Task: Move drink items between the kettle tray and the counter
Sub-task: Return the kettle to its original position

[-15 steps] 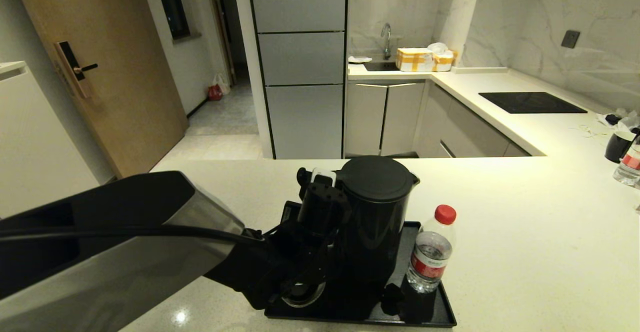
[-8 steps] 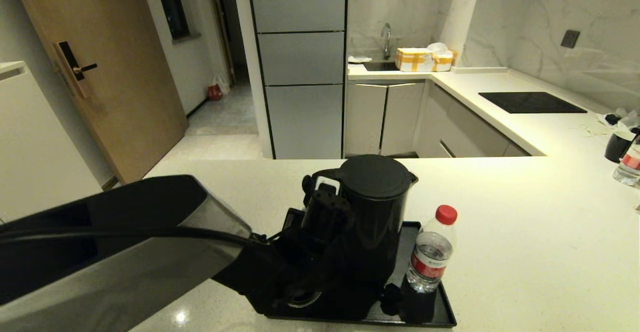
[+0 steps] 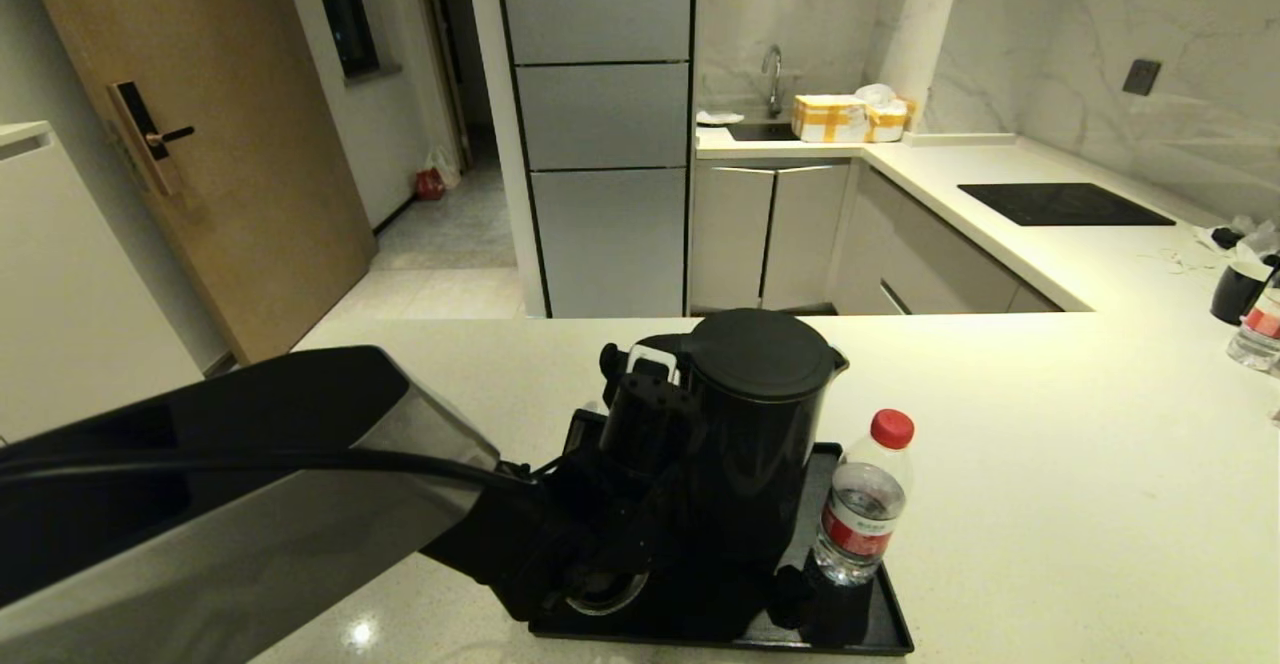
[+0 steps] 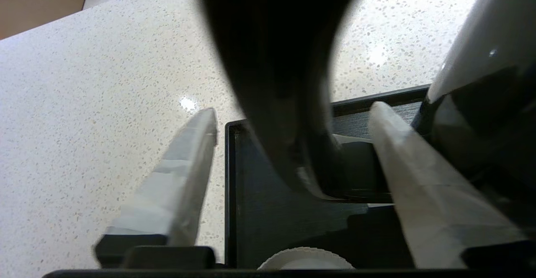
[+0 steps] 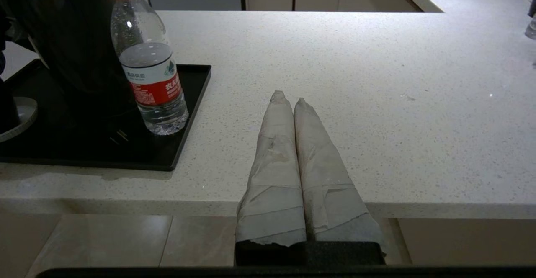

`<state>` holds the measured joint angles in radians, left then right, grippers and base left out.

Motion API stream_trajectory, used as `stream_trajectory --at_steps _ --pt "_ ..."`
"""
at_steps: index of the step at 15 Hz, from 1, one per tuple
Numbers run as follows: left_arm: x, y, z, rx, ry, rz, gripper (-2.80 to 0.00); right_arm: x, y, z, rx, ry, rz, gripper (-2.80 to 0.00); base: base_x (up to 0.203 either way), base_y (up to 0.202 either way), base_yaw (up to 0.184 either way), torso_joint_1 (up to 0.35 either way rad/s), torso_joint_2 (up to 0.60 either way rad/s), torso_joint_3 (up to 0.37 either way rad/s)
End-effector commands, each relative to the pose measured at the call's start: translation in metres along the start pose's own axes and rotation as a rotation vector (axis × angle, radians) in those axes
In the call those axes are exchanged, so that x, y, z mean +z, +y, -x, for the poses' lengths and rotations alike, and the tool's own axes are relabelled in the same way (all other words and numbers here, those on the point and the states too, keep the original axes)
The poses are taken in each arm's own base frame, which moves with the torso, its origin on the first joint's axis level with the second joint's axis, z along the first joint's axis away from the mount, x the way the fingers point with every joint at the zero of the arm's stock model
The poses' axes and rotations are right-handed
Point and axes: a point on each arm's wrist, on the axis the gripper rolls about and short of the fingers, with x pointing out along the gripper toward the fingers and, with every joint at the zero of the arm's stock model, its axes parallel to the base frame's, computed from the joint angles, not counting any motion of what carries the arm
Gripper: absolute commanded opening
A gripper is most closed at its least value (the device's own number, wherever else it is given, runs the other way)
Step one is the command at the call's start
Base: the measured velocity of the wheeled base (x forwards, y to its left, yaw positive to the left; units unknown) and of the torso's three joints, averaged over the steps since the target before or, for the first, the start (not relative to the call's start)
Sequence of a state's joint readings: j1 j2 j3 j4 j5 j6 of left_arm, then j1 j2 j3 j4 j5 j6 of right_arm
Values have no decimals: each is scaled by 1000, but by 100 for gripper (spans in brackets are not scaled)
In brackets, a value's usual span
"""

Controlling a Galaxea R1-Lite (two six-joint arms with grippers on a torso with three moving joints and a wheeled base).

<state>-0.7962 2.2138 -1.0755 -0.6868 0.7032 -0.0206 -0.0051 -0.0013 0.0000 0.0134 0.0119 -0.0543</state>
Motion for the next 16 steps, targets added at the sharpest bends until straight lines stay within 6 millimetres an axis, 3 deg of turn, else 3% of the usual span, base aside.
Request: stream_trajectory --at_steps 1,16 --pt "3 1 2 5 -16 15 0 0 0 0 0 3 1 -280 0 0 0 0 0 0" --pt "2 -1 -3 50 -49 48 0 0 0 0 1 3 1 -280 0 0 0 0 0 0"
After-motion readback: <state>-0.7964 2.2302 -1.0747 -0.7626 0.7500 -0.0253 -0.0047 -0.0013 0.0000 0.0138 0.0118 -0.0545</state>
